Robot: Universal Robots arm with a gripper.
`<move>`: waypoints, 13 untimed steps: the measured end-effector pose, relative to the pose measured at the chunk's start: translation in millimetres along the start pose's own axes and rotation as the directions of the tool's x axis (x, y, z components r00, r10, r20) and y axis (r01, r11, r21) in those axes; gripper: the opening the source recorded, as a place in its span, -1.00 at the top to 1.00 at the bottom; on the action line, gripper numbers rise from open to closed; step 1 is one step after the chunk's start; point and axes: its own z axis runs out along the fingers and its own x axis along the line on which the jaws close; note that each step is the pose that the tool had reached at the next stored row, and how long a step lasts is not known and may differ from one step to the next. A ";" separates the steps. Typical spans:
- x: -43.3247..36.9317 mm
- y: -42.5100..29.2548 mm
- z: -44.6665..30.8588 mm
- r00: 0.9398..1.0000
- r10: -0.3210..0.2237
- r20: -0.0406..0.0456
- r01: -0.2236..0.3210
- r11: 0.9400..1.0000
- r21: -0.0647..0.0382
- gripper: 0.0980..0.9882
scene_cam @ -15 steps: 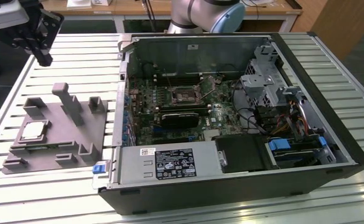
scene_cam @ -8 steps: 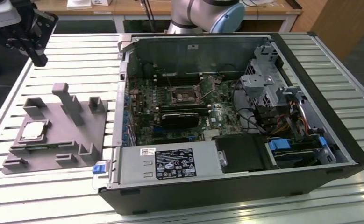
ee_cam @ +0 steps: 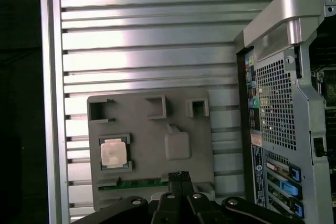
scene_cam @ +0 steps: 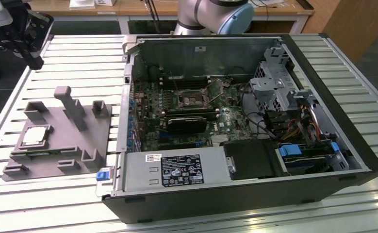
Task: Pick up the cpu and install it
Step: 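Reach for the cpu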
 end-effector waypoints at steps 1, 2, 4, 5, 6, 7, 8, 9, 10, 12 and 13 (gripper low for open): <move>1.3 -0.1 0.0 1.000 0.000 0.000 0.000 1.000 0.000 0.98; 2.6 -0.2 0.0 1.000 0.000 0.000 0.000 1.000 0.000 0.98; 5.3 -0.4 0.0 1.000 0.000 0.000 0.000 1.000 0.000 0.98; 6.6 -0.5 0.1 1.000 0.000 0.000 0.000 1.000 0.000 0.98; 7.9 -0.6 0.0 1.000 0.000 0.000 0.000 1.000 0.000 0.98; 9.3 -0.7 0.0 1.000 0.000 0.000 0.000 1.000 0.000 0.98; 10.7 -0.8 0.0 1.000 0.000 0.000 0.000 1.000 0.000 0.98; 12.3 -1.0 0.0 1.000 0.000 0.000 0.000 1.000 0.000 0.98; 13.6 -1.0 0.0 1.000 0.000 0.000 0.000 1.000 0.000 0.98; 16.5 -1.3 0.0 1.000 0.000 0.000 0.000 1.000 0.000 0.98; 18.1 -1.4 0.0 1.000 0.000 0.000 0.000 1.000 0.000 0.98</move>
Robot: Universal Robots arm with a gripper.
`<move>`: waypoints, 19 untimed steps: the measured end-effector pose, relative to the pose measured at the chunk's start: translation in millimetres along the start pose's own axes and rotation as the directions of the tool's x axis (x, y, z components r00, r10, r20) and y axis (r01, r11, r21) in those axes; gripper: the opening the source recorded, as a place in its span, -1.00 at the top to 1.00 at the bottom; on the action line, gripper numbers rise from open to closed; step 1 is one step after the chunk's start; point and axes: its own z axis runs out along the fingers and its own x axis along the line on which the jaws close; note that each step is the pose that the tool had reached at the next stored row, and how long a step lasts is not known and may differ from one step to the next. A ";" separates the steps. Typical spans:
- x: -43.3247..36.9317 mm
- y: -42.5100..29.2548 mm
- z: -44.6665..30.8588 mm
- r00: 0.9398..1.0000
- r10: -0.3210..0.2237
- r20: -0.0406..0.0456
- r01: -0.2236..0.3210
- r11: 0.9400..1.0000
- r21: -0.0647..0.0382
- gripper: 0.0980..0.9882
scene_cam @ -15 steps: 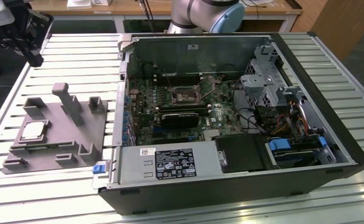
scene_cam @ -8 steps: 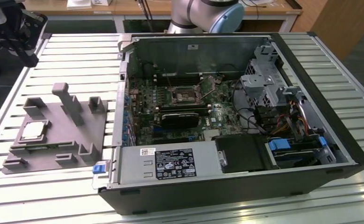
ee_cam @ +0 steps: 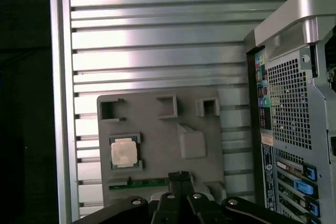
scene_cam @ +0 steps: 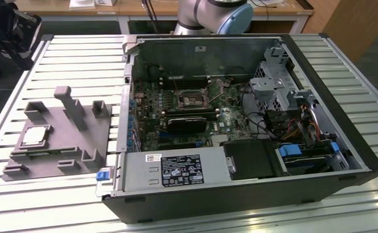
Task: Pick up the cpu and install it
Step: 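Reach for the cpu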
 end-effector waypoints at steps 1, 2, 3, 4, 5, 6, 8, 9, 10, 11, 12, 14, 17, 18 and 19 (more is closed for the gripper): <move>1.8 -0.1 0.0 1.000 0.000 0.000 0.000 1.000 0.000 0.98; 3.7 -0.3 0.0 1.000 0.000 0.000 0.000 1.000 0.000 0.98; 5.6 -0.4 0.0 1.000 0.000 0.000 0.000 1.000 0.000 0.98; 7.9 -0.6 -0.1 1.000 0.000 0.000 0.000 1.000 0.000 0.98; 10.4 -0.8 -0.1 1.000 0.000 0.000 0.000 1.000 0.000 0.98; 13.4 -1.0 -0.2 1.000 0.000 0.000 0.000 1.000 0.000 0.98; 19.8 -1.5 -0.1 1.000 0.000 0.000 0.000 1.000 0.000 0.98; 22.9 -1.8 0.0 1.000 0.000 0.000 0.000 1.000 0.000 0.98; 25.9 -2.0 -0.1 1.000 0.000 0.000 0.000 1.000 0.000 0.98; 28.9 -2.2 -0.1 1.000 0.000 0.000 0.000 1.000 0.000 0.98; 31.8 -2.4 -0.2 1.000 0.000 0.000 0.000 1.000 0.000 0.98; 37.8 -2.9 -0.1 1.000 0.000 0.000 0.000 1.000 0.000 0.98; 46.5 -3.5 -0.2 1.000 0.000 0.000 0.000 1.000 0.000 0.98; 49.6 -3.8 -0.2 1.000 0.000 0.000 0.000 1.000 0.000 0.98; 52.8 -4.0 -0.2 1.000 0.000 0.000 0.000 1.000 0.000 0.98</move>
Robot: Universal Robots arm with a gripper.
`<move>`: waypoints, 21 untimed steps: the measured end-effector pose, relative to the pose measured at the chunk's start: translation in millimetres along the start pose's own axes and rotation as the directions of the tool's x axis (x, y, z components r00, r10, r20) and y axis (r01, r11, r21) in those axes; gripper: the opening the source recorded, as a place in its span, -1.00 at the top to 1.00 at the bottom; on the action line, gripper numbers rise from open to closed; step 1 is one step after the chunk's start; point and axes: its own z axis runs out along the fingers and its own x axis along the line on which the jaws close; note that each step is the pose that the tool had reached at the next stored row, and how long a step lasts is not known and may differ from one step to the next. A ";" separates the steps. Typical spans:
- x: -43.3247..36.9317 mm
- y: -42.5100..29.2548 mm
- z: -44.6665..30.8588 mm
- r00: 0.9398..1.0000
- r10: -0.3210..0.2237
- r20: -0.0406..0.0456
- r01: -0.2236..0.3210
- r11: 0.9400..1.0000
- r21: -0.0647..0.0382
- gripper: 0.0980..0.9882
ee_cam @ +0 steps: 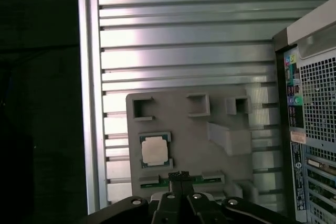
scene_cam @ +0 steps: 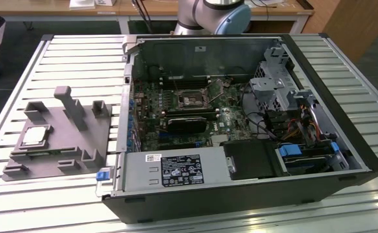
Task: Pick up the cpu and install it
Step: 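Reach for the cpu, then pick up the cpu and move it towards the insertion slot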
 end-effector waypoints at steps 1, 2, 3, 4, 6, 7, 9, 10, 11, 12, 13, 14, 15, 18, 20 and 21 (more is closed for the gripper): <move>3.4 -0.2 0.0 1.000 0.000 0.000 0.000 1.000 0.000 0.98; 6.7 -0.5 0.1 1.000 0.000 0.000 0.000 1.000 0.000 0.98; 10.2 -0.8 0.1 1.000 0.000 0.000 0.000 1.000 0.000 0.98; 13.8 -1.0 0.2 1.000 0.000 0.000 0.000 1.000 0.000 0.98; 20.2 -1.5 0.5 1.000 0.000 0.000 0.000 1.000 0.000 0.98; 23.2 -1.8 0.6 1.000 0.000 0.000 0.000 1.000 0.000 0.98; 28.5 -2.2 0.8 1.000 0.000 0.000 0.000 1.000 0.000 0.98; 30.2 -2.3 0.9 1.000 0.000 0.000 0.000 1.000 0.000 0.98; 31.9 -2.5 1.1 1.000 0.000 0.000 0.000 1.000 0.000 0.98; 33.5 -2.6 1.2 1.000 0.000 0.000 0.000 1.000 0.000 0.98; 34.6 -2.7 1.5 1.000 0.000 0.000 0.000 1.000 0.000 0.98; 34.9 -2.8 1.8 1.000 0.000 0.000 0.000 1.000 0.000 0.98; 35.0 -2.8 2.1 1.000 0.000 -0.001 0.000 1.000 0.000 0.98; 35.2 -2.8 2.9 1.000 0.000 -0.004 0.000 1.000 0.000 0.98; 35.4 -3.3 3.8 1.000 0.000 -0.004 0.000 1.000 0.000 0.98; 35.3 -3.6 4.2 1.000 0.000 -0.004 0.000 1.000 0.000 0.98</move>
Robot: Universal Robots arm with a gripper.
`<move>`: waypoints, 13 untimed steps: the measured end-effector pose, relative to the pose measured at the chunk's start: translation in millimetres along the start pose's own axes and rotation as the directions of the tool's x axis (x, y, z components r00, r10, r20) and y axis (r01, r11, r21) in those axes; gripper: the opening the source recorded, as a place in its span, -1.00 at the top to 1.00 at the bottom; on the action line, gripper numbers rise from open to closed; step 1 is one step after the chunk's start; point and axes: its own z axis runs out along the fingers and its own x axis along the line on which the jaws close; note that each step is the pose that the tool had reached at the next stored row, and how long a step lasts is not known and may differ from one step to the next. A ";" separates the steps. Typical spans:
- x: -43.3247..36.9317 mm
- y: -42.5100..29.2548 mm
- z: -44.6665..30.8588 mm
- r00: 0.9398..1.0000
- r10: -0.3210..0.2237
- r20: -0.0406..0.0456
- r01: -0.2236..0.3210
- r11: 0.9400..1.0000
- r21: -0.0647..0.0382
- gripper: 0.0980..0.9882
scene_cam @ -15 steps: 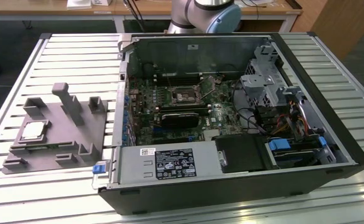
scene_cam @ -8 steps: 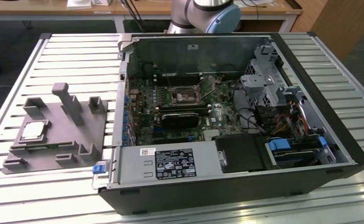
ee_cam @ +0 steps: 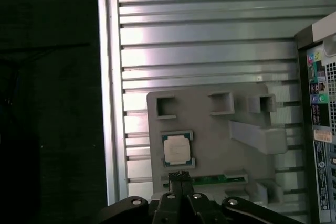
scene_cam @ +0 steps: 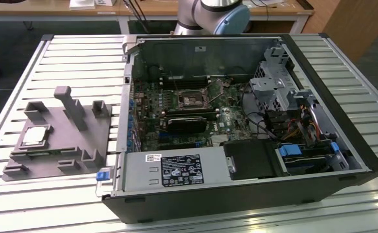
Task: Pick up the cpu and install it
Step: 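Pick up the cpu and move it towards the insertion slot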
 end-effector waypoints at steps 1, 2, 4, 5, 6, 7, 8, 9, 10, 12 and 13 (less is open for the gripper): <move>0.0 -0.3 0.5 1.000 0.000 0.000 0.000 1.000 0.000 0.98; 0.1 -0.8 1.1 1.000 0.000 0.001 0.000 1.000 0.000 0.98; 0.7 -1.0 3.0 1.000 0.000 0.007 0.000 1.000 -0.001 0.98; 0.7 -1.3 4.4 1.000 0.000 0.006 0.000 1.000 -0.001 0.98; 0.8 -1.7 5.9 1.000 0.000 0.007 0.000 1.000 -0.001 0.98; 0.9 -1.8 7.3 1.000 0.000 0.007 0.000 1.000 -0.001 0.98; 0.9 -2.1 8.9 1.000 0.000 0.006 0.000 1.000 -0.002 0.98; 0.8 -2.4 10.6 1.000 0.000 0.006 0.000 1.000 -0.004 0.98; 0.9 -2.5 12.0 1.000 0.000 0.006 0.000 1.000 -0.005 0.98; 1.0 -2.8 15.0 1.000 0.000 0.006 0.000 1.000 -0.006 0.98; 1.0 -3.0 16.3 1.000 0.000 0.006 0.000 1.000 -0.007 0.98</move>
